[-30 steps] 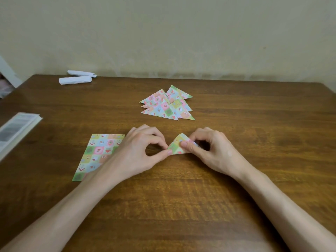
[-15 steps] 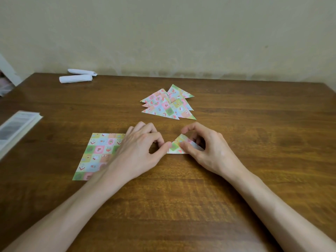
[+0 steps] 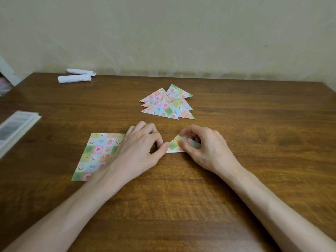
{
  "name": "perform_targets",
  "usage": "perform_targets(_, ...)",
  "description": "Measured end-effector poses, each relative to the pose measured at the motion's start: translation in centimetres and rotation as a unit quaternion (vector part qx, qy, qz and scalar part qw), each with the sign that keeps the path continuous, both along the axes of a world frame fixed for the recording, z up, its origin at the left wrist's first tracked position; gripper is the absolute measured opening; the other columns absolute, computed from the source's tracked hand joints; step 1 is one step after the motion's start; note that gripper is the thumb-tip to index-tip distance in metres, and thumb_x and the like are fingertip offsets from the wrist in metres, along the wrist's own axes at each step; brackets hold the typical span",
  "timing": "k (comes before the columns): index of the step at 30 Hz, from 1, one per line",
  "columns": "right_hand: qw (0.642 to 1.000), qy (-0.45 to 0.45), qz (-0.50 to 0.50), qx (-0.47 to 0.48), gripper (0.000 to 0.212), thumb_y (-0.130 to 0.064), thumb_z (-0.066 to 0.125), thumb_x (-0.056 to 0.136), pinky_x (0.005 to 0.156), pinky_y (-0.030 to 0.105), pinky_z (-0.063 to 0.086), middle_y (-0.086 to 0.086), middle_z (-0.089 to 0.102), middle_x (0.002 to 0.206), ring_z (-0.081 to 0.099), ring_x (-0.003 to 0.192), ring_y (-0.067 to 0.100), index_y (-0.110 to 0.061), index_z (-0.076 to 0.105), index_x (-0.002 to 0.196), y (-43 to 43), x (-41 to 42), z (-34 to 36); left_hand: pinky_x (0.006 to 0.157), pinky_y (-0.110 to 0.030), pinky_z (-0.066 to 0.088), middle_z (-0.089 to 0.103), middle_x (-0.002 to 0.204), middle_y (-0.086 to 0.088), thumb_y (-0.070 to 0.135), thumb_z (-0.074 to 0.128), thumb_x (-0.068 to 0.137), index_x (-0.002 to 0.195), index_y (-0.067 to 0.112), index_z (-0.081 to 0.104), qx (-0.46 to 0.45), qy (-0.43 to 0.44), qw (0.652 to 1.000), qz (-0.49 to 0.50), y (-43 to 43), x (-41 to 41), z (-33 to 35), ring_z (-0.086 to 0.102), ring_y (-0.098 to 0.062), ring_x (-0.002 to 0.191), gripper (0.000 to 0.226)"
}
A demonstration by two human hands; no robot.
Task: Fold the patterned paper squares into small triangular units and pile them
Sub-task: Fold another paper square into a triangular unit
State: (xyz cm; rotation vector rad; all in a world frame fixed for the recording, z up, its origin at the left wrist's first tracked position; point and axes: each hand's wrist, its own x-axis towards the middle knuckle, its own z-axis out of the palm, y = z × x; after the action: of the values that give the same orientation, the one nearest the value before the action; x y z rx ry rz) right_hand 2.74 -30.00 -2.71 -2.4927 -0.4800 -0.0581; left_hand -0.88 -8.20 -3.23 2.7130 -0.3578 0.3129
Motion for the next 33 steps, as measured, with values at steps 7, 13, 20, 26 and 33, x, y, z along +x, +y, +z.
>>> perform_targets(7,1.000,0.013,-0.010,-0.016,0.021,-0.046,0.066,0.094,0.086,0.037,0.051,-0.014,0.067,0.094,0.061,0.097,0.014,-0.037,0.066,0.113,0.2,0.1,0.4,0.086,-0.035,0.039,0.052,0.090,0.016,0.055,0.050,0.096,0.074,0.029,0.064,0.028,-0.014,0.999,0.004,0.0,0.2,-0.2,0.047,-0.012,0.096,0.037)
perform_targets(13,0.999,0.025,-0.011,-0.022,0.021,-0.044,0.066,0.095,0.087,0.039,0.053,-0.015,0.066,0.095,0.061,0.097,0.014,-0.037,0.065,0.114,0.4,0.2,0.8,0.082,-0.032,0.033,0.049,0.086,0.016,0.055,0.053,0.093,0.070,0.030,0.064,0.051,-0.025,0.998,0.006,-0.2,0.3,0.3,0.044,-0.010,0.092,0.036)
perform_targets(20,0.999,0.028,-0.006,-0.028,0.022,-0.044,0.065,0.096,0.087,0.039,0.052,-0.014,0.067,0.097,0.061,0.099,0.015,-0.037,0.064,0.117,0.5,0.1,0.9,0.085,-0.030,0.034,0.050,0.088,0.017,0.058,0.052,0.092,0.073,0.031,0.067,0.066,-0.006,0.998,0.020,-0.5,0.2,0.6,0.044,-0.008,0.095,0.036)
perform_targets(26,1.000,0.004,0.012,-0.014,0.016,-0.037,0.062,0.097,0.080,0.034,0.046,-0.014,0.063,0.084,0.058,0.089,0.015,-0.040,0.063,0.113,0.5,-0.2,0.8,0.084,-0.030,0.032,0.051,0.091,0.017,0.063,0.055,0.090,0.071,0.034,0.059,0.052,-0.005,0.998,0.044,-0.2,0.2,0.2,0.044,-0.008,0.097,0.035)
perform_targets(33,1.000,0.003,0.012,-0.017,0.014,-0.039,0.060,0.095,0.077,0.033,0.043,-0.011,0.067,0.087,0.060,0.092,0.015,-0.042,0.071,0.104,0.5,0.0,0.6,0.091,-0.032,0.037,0.053,0.109,0.019,0.048,0.063,0.094,0.107,0.040,0.063,-0.031,0.010,0.999,0.011,0.9,0.2,0.2,0.044,-0.005,0.110,0.015)
